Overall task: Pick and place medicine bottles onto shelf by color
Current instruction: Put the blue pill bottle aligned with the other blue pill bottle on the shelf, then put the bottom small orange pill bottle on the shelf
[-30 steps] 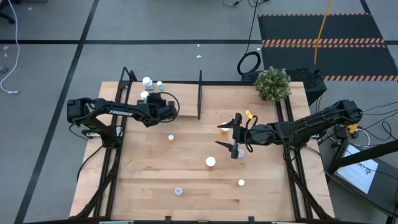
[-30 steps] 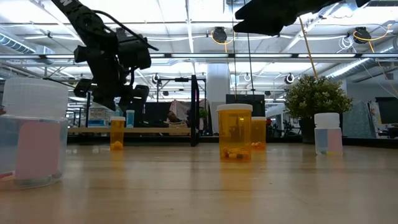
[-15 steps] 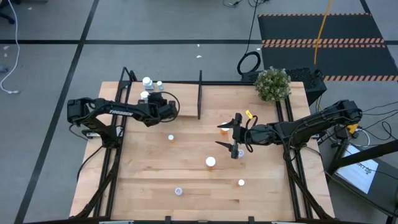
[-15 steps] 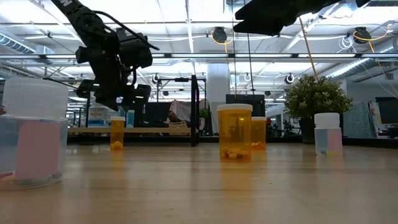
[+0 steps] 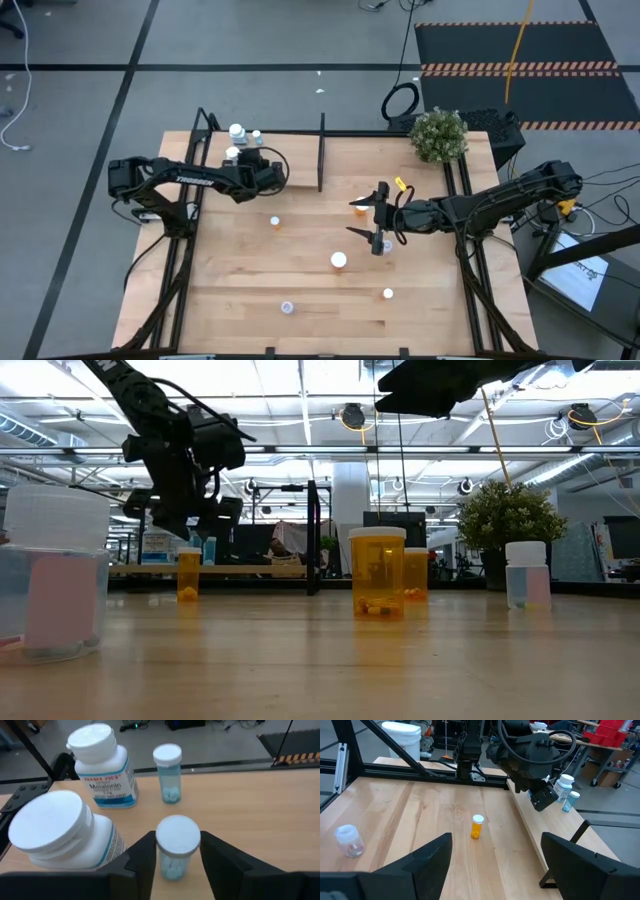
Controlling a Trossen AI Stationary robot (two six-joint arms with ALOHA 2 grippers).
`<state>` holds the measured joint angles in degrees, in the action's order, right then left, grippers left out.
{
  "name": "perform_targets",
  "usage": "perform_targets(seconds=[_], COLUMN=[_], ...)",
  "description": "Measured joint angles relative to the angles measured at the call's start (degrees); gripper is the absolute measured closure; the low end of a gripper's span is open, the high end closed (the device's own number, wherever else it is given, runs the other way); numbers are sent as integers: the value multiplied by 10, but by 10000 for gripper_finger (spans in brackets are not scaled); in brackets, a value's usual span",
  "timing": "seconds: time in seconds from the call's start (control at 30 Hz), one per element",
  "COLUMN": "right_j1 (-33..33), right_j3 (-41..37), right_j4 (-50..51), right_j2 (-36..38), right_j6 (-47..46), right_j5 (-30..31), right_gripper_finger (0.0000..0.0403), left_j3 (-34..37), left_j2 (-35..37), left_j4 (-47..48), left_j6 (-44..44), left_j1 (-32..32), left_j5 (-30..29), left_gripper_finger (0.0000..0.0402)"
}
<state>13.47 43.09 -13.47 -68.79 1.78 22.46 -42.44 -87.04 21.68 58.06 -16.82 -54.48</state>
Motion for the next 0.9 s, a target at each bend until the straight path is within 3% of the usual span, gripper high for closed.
perform_targets(seconds=[0.37,0.67,0.9], right_j1=[0,0,0], right_j3=[0,0,0], right_j4=[0,0,3], right_j2=[0,0,0], right_j6=[0,0,-8], right_j5=[0,0,0], right_gripper_finger=[106,106,106], left_j3=[0,-3,-3], left_j2=[6,47,116], left_j4=[1,-13,-37], left_j6=[-15,-63,-165], left_j1=[0,0,8], left_j5=[-19,-27,-22], left_gripper_finger=[173,167,167])
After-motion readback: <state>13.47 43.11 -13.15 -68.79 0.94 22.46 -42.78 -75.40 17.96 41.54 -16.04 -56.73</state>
